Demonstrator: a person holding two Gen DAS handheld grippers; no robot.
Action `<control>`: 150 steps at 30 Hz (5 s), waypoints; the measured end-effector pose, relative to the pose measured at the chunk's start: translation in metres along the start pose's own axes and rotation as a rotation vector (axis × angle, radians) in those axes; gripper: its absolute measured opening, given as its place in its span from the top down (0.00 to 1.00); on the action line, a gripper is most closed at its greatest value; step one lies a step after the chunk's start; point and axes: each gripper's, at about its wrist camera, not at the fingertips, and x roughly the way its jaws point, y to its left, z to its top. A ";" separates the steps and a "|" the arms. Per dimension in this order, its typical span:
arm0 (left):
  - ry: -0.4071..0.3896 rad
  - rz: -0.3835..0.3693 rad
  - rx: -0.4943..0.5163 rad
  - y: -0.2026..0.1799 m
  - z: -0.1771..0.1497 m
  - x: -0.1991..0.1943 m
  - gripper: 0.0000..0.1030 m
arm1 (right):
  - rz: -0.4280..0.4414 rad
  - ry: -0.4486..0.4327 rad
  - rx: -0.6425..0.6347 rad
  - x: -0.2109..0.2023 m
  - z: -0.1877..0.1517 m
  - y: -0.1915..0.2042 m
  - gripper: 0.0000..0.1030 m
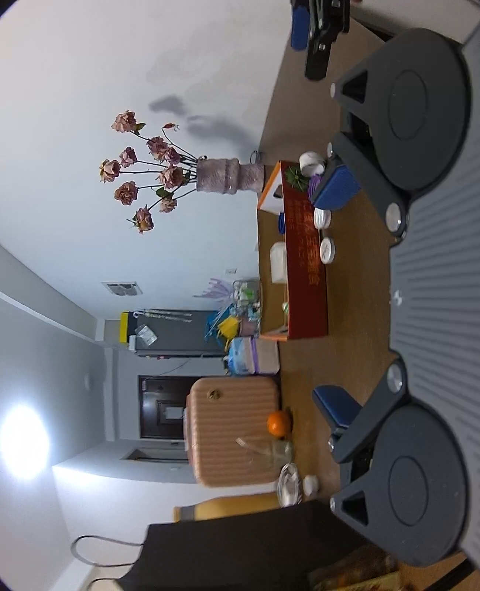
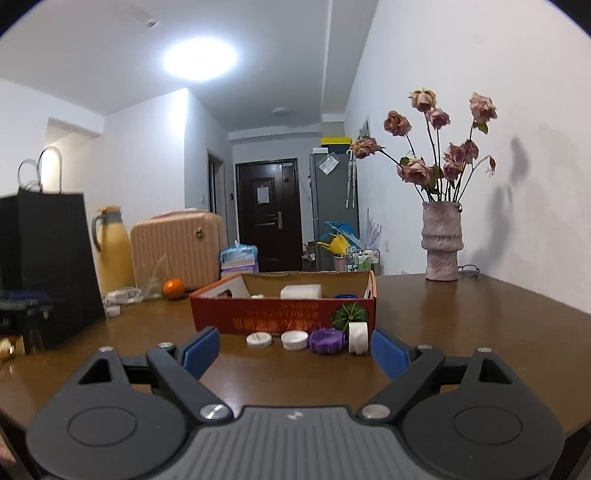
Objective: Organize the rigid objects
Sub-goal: 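Grasp the round white cap with the left gripper while the right grasps the white tape roll, then carry the round cap and tape roll into the box and open both grippers, then withdraw both tools from the box toward the remaining caps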
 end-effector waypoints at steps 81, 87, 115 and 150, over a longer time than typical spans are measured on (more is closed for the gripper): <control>-0.067 0.018 -0.096 -0.028 0.053 0.010 0.61 | 0.064 -0.041 -0.108 0.012 0.065 0.024 0.77; -0.042 0.019 -0.108 -0.018 0.050 0.029 0.61 | 0.078 -0.016 -0.113 0.033 0.065 0.024 0.77; 0.344 0.055 -0.077 0.042 0.059 0.444 0.48 | 0.172 0.392 0.144 0.493 0.099 0.011 0.42; -0.030 0.141 0.005 0.022 0.107 0.224 0.00 | -0.019 0.190 -0.049 0.250 0.135 -0.078 0.17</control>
